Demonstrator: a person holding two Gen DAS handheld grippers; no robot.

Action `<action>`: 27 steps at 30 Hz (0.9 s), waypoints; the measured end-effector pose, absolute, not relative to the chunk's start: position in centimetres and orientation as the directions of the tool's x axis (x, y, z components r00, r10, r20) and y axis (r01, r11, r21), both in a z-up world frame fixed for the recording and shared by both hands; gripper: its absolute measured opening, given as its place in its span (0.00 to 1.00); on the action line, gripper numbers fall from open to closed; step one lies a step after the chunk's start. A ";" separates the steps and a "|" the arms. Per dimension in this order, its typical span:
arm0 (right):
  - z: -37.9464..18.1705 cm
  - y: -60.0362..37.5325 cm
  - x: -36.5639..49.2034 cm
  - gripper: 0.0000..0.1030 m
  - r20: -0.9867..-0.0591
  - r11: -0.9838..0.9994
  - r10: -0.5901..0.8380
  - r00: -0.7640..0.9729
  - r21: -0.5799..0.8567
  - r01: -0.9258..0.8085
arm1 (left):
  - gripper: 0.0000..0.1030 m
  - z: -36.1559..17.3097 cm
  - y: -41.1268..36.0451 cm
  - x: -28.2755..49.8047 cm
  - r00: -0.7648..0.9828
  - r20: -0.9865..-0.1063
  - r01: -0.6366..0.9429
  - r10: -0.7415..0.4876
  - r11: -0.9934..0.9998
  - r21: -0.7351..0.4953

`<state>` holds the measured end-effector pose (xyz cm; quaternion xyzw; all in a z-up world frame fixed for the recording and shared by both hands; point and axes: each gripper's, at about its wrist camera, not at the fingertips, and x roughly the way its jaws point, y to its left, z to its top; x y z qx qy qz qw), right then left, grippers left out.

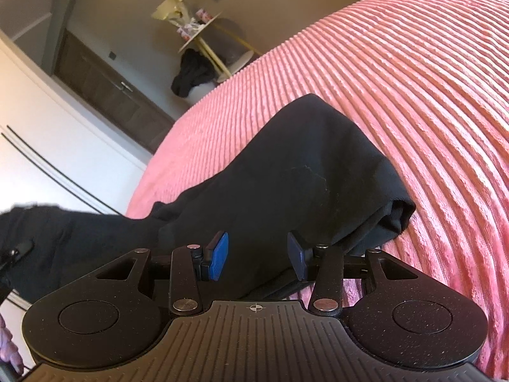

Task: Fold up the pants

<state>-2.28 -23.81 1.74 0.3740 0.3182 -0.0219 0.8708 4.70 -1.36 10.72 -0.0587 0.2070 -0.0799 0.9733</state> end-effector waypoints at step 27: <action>0.7 -25.0 5.8 0.68 -0.633 0.645 0.449 0.631 0.718 0.261 | 0.96 -2.3 0.6 -0.6 0.738 -0.670 -0.257 -0.075 0.888 -0.382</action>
